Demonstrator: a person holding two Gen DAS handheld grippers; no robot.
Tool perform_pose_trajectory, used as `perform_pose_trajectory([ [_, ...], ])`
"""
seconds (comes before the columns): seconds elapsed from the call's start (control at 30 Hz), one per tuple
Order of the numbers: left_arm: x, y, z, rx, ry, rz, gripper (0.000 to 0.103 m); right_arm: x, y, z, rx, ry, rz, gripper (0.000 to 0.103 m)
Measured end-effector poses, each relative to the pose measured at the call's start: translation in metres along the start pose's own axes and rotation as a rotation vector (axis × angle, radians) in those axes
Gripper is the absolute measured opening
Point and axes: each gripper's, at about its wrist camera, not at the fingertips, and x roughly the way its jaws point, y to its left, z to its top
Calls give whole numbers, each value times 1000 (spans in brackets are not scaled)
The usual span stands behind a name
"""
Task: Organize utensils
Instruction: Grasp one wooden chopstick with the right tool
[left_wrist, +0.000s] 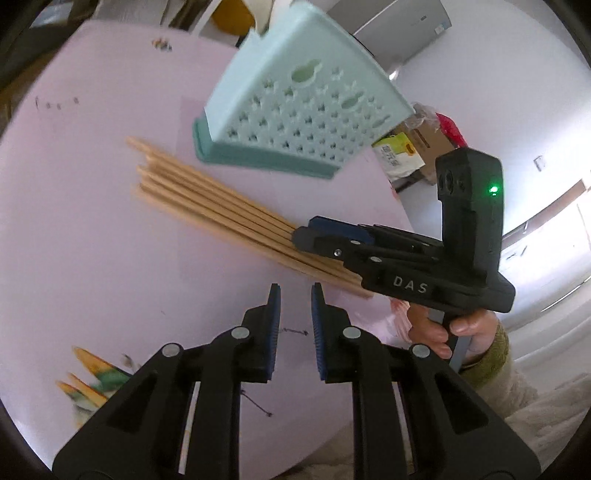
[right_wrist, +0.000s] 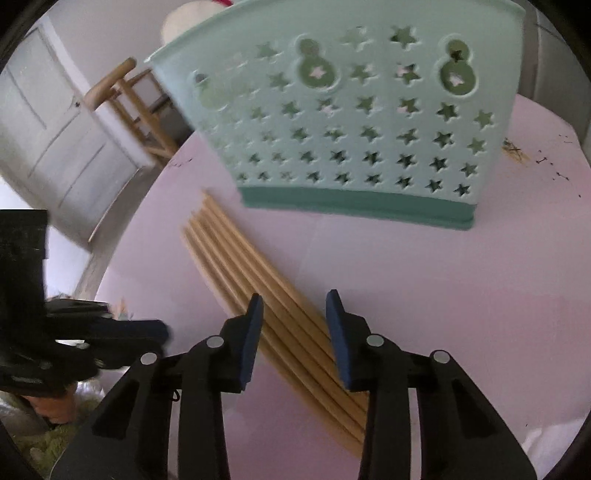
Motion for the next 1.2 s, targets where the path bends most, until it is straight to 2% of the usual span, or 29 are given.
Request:
perform_pose_trajectory([
  [0.17, 6, 7, -9, -73, 19, -30, 15, -2, 15, -16, 29, 41, 16, 19],
  [0.33, -1, 19, -21, -147, 5, -4, 15, -1, 32, -30, 77, 67, 70, 15],
  [0.4, -6, 24, -24, -170, -10, 34, 15, 2, 42, -37, 111, 79, 96, 11],
  [0.47, -12, 27, -26, -175, -27, 56, 14, 5, 49, -40, 145, 87, 120, 10],
  [0.67, -33, 29, -27, -127, -68, 192, 14, 11, 64, -53, 216, 95, 188, 8],
  [0.77, -35, 24, -25, -69, -75, 264, 14, 10, 68, -53, 211, 82, 164, 8],
  [0.87, -33, 18, -23, -18, -68, 318, 14, 3, 71, -58, 182, 63, 83, 7],
  [0.97, -29, 11, -22, 40, -67, 383, 15, -1, 68, -58, 172, 50, 41, 7],
  [1.1, -25, 6, -19, 81, -68, 426, 15, -8, 58, -59, 168, 27, -21, 7],
  [1.2, -21, 4, -18, 119, -74, 462, 15, -7, 53, -56, 180, 17, -26, 7],
])
